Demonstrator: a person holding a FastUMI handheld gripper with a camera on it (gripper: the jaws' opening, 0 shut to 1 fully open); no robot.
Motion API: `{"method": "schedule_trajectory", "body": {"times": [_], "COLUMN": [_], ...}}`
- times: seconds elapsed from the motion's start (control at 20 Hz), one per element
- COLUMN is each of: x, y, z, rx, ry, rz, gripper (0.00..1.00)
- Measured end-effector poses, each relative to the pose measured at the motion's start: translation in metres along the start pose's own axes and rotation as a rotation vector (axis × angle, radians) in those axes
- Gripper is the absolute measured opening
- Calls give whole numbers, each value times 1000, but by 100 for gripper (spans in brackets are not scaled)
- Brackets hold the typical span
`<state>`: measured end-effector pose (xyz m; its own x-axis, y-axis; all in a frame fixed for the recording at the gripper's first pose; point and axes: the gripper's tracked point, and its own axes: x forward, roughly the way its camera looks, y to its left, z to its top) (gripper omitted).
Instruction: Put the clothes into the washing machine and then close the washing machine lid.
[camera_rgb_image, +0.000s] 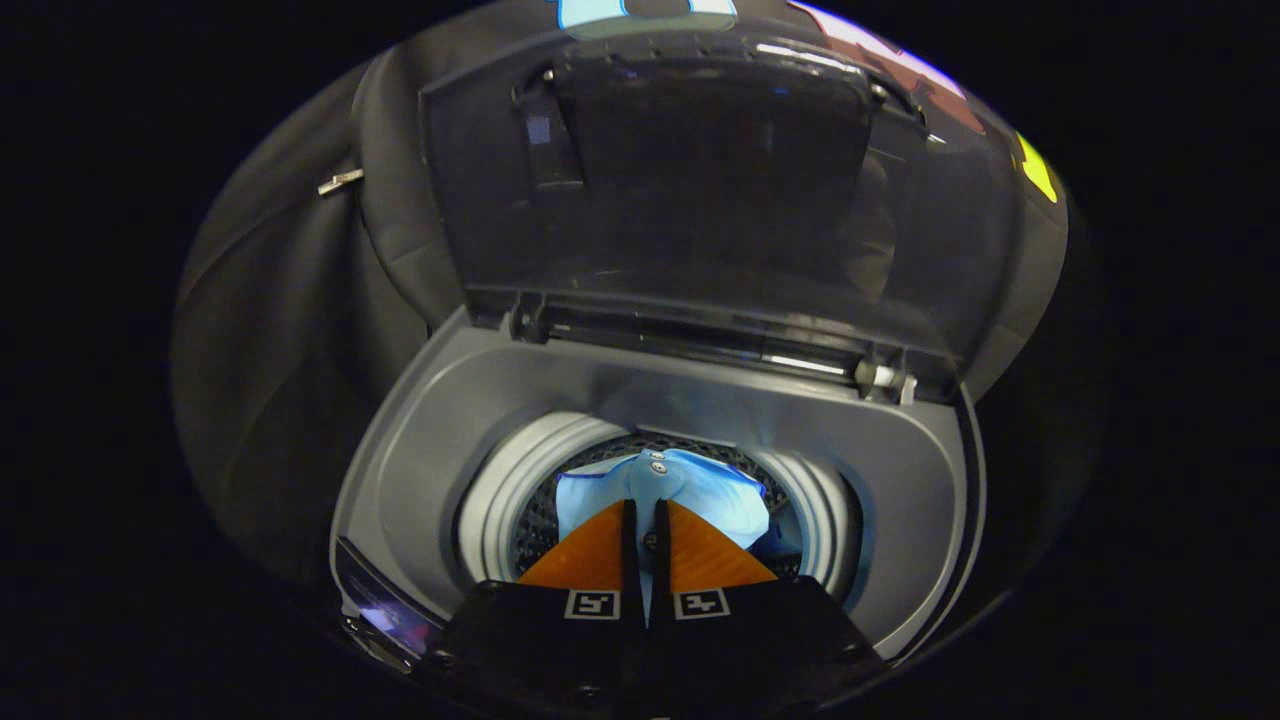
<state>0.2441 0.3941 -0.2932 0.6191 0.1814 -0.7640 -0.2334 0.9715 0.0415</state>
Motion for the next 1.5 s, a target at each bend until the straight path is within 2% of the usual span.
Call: {"method": "schedule_trajectory", "body": {"times": [0.35,0.5,0.6,0.7,0.95,1.25,1.5], "x": [20,21,20,15,11,-2,-51], "y": [5,-2,-5,-14,-13,-9,1], "z": [-17,-19,-17,-11,-3,1,52], "rx": [10,1,45,48,58,53,62], "ry": [49,57,51,30,22,8,-123], "rz": [-1,-33,-33,-65,-69,-48,1], "gripper": [5,5,10,25,100,100,100]}}
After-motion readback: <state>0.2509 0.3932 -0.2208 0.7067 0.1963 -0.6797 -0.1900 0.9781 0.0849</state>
